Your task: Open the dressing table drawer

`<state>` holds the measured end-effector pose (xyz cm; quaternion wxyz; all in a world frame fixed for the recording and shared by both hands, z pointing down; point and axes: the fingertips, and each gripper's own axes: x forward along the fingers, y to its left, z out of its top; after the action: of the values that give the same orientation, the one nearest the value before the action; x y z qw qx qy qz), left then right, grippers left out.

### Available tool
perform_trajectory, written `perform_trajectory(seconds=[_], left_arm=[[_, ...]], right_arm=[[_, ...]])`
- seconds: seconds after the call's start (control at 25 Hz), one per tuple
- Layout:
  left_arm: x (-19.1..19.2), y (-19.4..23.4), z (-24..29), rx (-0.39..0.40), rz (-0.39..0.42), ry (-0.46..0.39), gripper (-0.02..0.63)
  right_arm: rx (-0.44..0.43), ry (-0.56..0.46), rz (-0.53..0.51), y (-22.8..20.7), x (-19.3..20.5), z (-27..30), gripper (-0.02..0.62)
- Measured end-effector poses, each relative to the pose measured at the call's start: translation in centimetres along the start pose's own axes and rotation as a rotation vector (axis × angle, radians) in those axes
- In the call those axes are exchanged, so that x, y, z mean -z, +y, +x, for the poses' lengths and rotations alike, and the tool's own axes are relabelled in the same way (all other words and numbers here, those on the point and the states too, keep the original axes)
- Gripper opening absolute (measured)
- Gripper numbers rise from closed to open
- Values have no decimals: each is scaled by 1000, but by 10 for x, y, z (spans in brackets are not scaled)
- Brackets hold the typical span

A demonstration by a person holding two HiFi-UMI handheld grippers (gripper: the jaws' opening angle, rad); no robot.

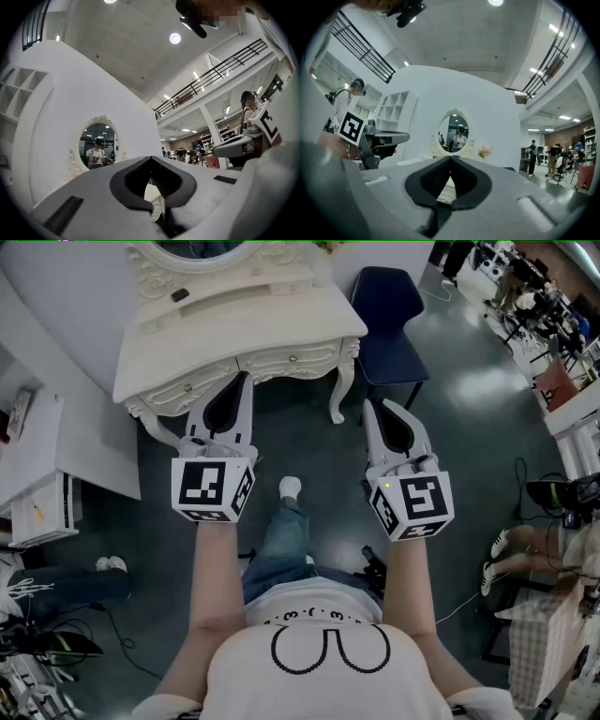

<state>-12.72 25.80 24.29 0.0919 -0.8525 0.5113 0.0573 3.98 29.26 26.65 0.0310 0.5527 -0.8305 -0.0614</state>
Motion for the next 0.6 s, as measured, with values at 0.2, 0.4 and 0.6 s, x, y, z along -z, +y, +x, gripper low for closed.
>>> perform_trajectory(seconds=[0.2, 0.4, 0.6], left_arm=[[16, 29, 42, -15, -7, 10, -2], [35, 53, 103, 26, 5, 9, -2], [64, 87, 184, 72, 2, 40, -2]], right_arm=[[-12, -20, 27, -19, 7, 48, -3], [-23, -11, 39, -43, 16, 112, -3], [-24, 1, 34, -77, 25, 190, -3]])
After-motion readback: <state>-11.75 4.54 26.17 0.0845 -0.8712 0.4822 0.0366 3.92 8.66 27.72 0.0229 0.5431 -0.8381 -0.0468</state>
